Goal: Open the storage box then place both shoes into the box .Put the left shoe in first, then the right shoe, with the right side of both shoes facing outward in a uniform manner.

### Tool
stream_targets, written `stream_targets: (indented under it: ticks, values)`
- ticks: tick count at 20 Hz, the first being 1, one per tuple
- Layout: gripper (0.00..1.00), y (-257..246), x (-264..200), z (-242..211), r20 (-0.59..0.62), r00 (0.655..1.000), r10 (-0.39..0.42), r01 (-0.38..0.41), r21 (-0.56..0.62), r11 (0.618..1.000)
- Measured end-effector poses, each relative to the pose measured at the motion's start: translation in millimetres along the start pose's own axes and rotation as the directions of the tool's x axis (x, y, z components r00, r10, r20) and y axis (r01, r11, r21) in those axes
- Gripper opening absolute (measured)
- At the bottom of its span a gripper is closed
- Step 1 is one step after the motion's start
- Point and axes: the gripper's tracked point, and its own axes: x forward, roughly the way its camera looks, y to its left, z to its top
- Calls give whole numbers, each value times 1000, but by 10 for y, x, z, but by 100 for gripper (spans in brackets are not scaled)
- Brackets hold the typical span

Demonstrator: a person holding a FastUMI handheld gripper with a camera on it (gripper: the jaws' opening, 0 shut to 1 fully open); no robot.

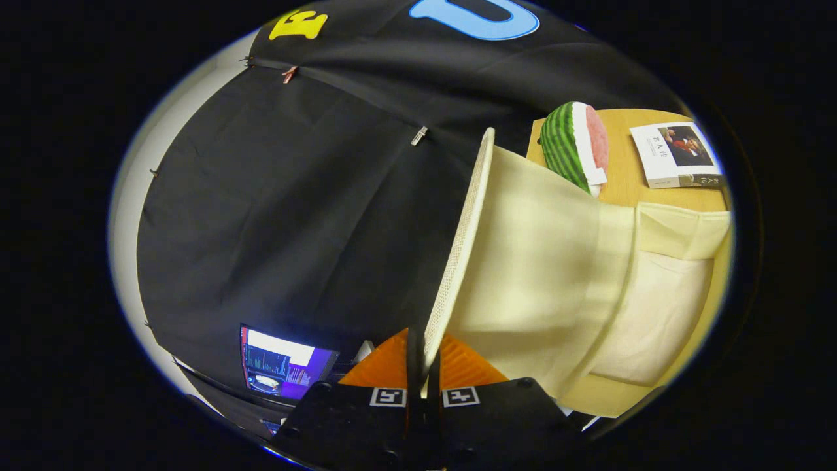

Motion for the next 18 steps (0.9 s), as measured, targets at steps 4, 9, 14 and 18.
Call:
stream_targets:
  ticks: [4,9,14,18]
  values:
    - [5,3,145,-14,-10,1000,-4,4,14,1000]
    - [56,-137,-38,185,58,998,-27,30,-51,998]
    - [98,-458,-606,398,186,975,-121,147,-133,980]
    - [98,-771,-1455,658,361,909,-209,282,-163,945]
